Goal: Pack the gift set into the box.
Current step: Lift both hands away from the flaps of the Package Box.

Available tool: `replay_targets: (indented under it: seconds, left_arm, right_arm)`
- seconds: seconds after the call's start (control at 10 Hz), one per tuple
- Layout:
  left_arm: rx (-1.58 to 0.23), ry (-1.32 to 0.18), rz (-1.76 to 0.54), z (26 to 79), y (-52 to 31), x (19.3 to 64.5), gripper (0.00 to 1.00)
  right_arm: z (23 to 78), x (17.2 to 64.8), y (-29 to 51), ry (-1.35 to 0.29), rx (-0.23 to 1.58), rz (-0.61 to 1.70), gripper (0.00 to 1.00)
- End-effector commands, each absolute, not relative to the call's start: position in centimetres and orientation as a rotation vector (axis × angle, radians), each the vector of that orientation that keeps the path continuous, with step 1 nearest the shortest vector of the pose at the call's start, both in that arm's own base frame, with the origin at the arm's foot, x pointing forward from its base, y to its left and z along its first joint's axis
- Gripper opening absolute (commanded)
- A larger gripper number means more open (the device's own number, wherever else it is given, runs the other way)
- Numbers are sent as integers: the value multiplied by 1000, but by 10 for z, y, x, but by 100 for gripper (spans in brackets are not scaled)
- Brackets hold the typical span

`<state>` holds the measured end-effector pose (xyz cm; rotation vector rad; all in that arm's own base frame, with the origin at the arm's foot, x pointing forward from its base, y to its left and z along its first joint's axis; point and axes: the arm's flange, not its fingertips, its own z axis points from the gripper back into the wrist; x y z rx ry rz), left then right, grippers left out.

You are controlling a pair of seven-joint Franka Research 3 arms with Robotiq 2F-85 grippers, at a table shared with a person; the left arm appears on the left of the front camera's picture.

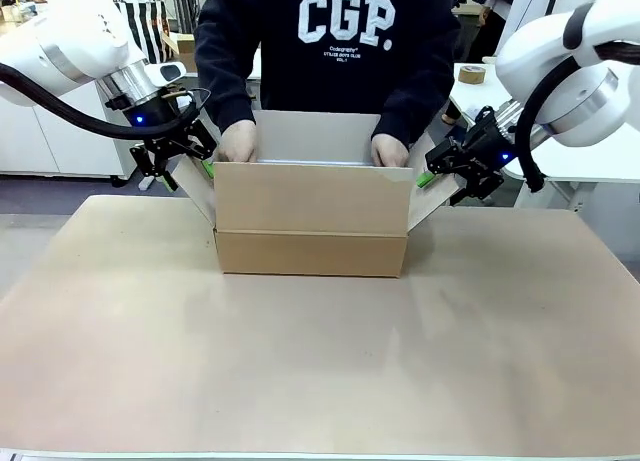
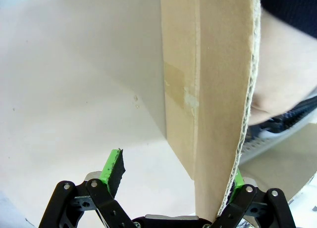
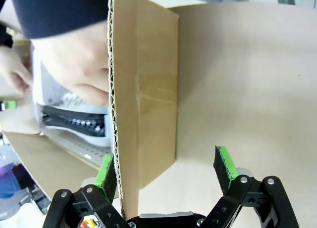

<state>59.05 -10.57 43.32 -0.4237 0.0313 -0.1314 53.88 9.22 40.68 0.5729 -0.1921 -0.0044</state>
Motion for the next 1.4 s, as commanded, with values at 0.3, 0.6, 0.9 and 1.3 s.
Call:
replay_targets:
  seconds: [0.3, 0.6, 0.9, 1.3]
  left_arm:
    - [-406, 30, -121, 434, -105, 590, 100]
    - [-406, 30, -121, 434, -105, 590, 100]
    - [-406, 30, -121, 434, -105, 590, 100]
    - [-406, 30, -121, 434, -105, 590, 100]
  right_arm:
    - [410, 542, 96, -193, 545, -23, 100]
    - [410, 542, 96, -193, 545, -23, 100]
    - [410, 542, 96, -193, 545, -23, 100]
    - [410, 542, 96, -193, 545, -23, 100]
